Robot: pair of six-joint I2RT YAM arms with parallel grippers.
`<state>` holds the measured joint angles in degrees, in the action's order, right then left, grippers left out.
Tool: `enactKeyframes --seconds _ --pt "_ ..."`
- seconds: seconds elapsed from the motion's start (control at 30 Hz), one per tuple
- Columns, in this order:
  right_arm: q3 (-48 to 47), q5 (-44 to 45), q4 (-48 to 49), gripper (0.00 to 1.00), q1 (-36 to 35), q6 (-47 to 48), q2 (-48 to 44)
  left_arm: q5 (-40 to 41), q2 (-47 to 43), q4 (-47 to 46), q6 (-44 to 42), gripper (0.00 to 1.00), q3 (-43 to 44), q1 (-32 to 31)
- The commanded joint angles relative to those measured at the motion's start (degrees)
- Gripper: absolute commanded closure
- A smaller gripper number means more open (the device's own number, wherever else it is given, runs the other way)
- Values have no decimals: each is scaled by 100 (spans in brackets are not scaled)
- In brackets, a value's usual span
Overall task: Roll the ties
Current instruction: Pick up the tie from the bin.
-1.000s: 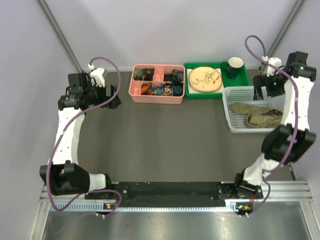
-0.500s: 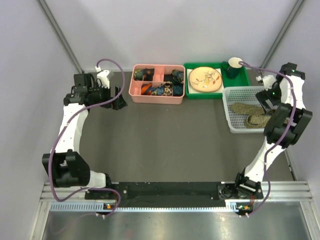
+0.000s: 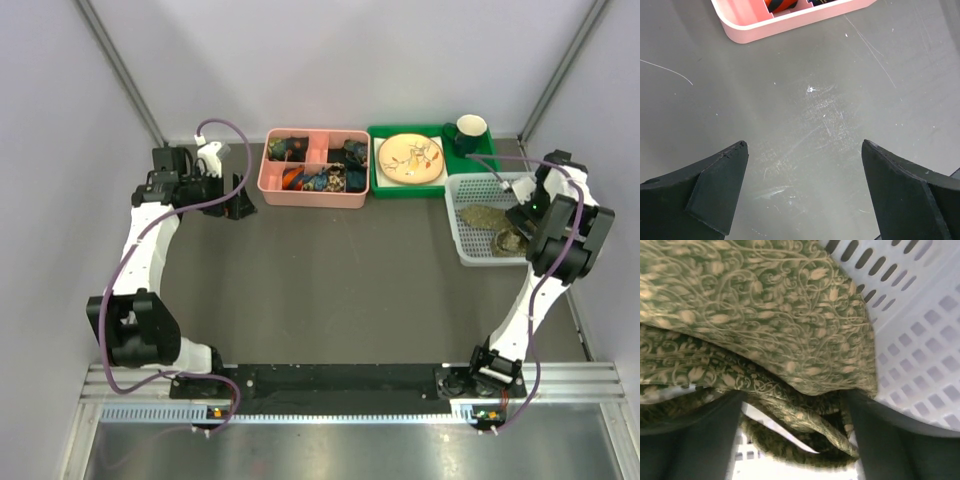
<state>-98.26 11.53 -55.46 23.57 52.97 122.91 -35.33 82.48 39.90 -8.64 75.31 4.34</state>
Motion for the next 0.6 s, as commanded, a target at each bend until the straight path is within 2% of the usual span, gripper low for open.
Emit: enactKeyframes --seconds 0.0,0.03,0.07,0.13,0.17,0.3,0.57 --pt "-149 34 185 38 25 29 84 -114 58 -176 65 1 45 -30" --pt "-193 16 194 49 25 12 66 -106 58 -184 73 1 37 -30" --pt "-289 25 202 73 25 3 5 -79 58 -176 73 1 37 -21" --pt "-352 51 255 88 25 20 -91 -88 49 -149 73 1 54 -29" --pt "-361 77 412 100 25 29 -214 -71 40 -149 65 1 72 -30" --pt "-361 52 738 100 33 -85 -740 35 -30 -79 12 1 159 -30" --pt "-536 -651 914 100 33 -674 -1919 123 -267 -79 3 1 160 -30"
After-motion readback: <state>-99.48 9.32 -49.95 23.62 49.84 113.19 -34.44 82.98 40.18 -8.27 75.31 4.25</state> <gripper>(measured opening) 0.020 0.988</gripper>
